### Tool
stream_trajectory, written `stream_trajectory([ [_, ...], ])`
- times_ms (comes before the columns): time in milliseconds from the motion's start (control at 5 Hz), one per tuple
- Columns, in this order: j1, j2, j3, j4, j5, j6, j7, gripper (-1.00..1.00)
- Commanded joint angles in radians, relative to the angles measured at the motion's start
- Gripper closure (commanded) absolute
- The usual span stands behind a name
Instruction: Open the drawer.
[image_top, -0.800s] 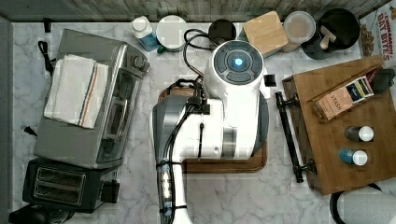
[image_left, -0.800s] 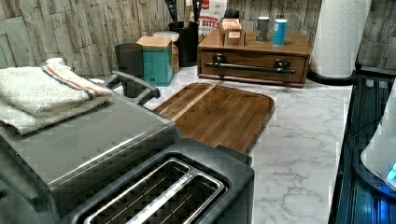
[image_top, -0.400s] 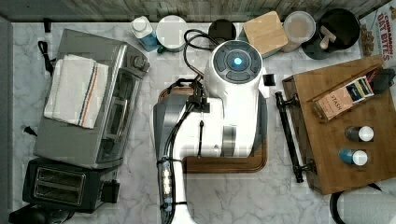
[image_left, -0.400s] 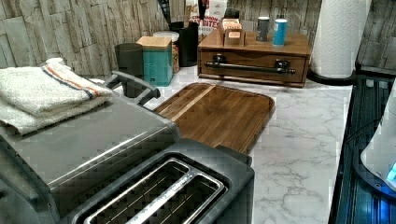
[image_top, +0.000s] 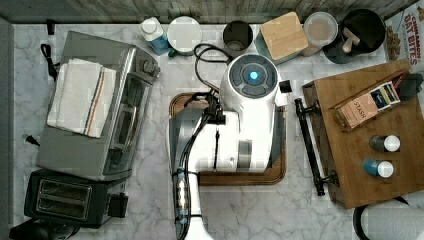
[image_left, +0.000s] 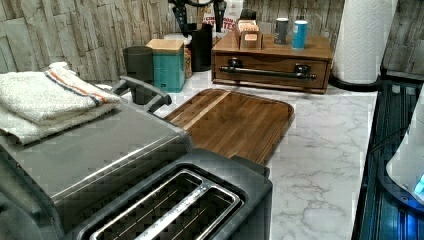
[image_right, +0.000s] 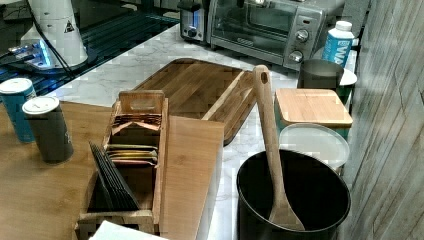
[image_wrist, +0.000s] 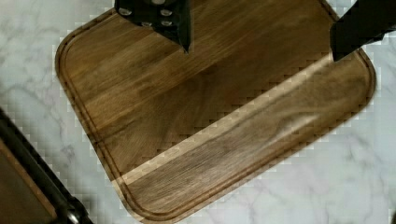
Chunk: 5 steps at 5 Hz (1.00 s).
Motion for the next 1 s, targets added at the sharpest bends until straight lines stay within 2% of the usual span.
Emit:
stream_trajectory([
  [200,0.040,-0.214,-0.114,-0.215,-0.116,0.066,-0.450,-1.00],
  [600,0.016,-0.216,-0.214,-0.300,-0.116,0.167,-0.712,-1.00],
  [1000,-0.015,-0.222,-0.250,-0.376,-0.178,0.287,-0.870,-1.00],
])
